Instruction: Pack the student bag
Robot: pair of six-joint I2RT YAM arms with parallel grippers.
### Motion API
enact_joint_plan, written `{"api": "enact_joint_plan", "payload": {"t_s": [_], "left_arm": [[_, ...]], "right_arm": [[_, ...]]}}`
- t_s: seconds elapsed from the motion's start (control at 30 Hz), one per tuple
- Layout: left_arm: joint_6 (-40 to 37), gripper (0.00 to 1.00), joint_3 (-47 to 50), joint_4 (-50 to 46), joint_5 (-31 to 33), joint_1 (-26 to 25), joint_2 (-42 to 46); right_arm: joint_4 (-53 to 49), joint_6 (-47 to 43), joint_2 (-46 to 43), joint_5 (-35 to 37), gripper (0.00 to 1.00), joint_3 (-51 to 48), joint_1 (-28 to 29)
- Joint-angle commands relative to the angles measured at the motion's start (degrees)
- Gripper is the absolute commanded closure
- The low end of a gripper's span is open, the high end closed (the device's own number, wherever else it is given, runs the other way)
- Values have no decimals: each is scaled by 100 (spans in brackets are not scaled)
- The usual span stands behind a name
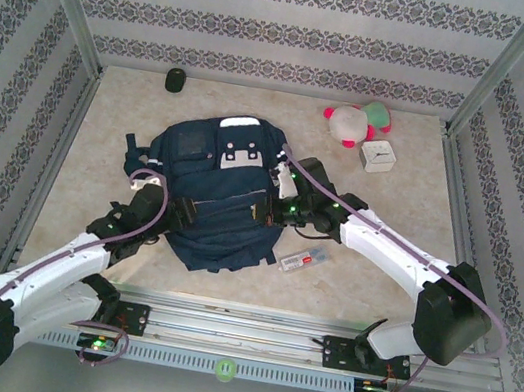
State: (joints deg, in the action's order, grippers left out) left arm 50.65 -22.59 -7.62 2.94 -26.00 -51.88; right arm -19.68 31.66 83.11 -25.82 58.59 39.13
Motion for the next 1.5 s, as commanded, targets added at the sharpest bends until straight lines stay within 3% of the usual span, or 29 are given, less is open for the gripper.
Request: {"api": "enact_joint_plan", "payload": {"t_s": [0.0,0.07,0.17,0.43,0.8,0.87,0.97,1.0,1.1,1.27,1.47], "left_arm": [[694,50,237,1333,-565,62,-287],[848,62,277,1995,-807,52,-523],[928,70,173,2589,-919,-4,-787],[859,74,-362,2855,-642,-252,-1033],[894,73,-360,2641,-248,-386,-1040],[863,69,-379,2368,-38,-370,-942],[725,59,-478,1787,79,-248,-714],[658,56,-526,1578,66,-183,-624],[419,50,-576,1192,-65,33,-372],[92,46,-688,719,-159,224,-56],[-432,42,-856,252,-148,305,181]], "right_arm": [[-204,138,20,122,100,255,55],[-159,261,51,151,100,306,217],[-14,535,130,248,100,362,503],[619,1148,715,437,100,668,1194],[1090,1100,2091,420,100,2042,1369],[975,879,2070,292,91,2083,1354],[491,306,1665,-9,65,1948,1269],[265,1,1466,-125,62,1876,1240],[-646,-1036,733,-238,56,1703,1099],[-1214,-2920,-73,328,48,1453,794],[-1433,-5763,411,971,45,1696,809]]}}
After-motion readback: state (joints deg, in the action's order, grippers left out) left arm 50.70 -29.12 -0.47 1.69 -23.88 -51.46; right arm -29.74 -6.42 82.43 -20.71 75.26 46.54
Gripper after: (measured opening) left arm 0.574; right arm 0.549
